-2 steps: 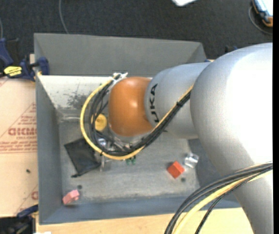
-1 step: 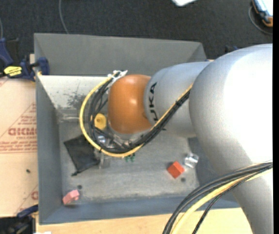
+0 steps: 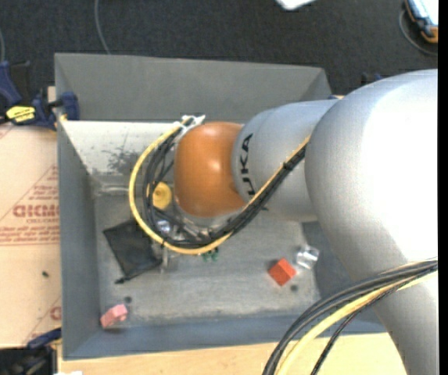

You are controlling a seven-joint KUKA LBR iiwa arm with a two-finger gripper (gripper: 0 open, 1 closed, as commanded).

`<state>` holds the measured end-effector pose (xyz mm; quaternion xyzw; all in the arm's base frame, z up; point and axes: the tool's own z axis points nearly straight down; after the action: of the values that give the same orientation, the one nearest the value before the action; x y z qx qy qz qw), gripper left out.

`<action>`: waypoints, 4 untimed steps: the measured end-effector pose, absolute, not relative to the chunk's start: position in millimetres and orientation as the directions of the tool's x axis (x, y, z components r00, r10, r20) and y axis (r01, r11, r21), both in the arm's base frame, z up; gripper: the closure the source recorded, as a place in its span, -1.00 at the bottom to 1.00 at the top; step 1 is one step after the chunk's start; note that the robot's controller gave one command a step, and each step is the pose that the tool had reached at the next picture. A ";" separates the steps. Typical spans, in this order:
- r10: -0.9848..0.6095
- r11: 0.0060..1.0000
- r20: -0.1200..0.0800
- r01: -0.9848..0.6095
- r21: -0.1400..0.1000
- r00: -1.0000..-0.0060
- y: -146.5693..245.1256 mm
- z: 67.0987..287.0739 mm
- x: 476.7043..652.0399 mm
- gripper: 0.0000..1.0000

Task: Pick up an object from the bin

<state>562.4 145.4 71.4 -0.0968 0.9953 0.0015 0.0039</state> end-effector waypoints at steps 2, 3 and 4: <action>-0.234 0.972 -0.008 -0.234 0.001 -0.972 144.3 170.0 558.7 1.00; -0.253 0.967 -0.019 -0.253 0.001 -0.967 140.8 167.1 586.2 1.00; -0.261 0.965 -0.008 -0.261 0.001 -0.965 139.0 159.4 564.3 1.00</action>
Offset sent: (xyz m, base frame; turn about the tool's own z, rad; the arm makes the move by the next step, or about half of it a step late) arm -0.0049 -0.0003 0.1108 -0.0478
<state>564.3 139.0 159.4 -0.1316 0.9913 0.0012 0.0039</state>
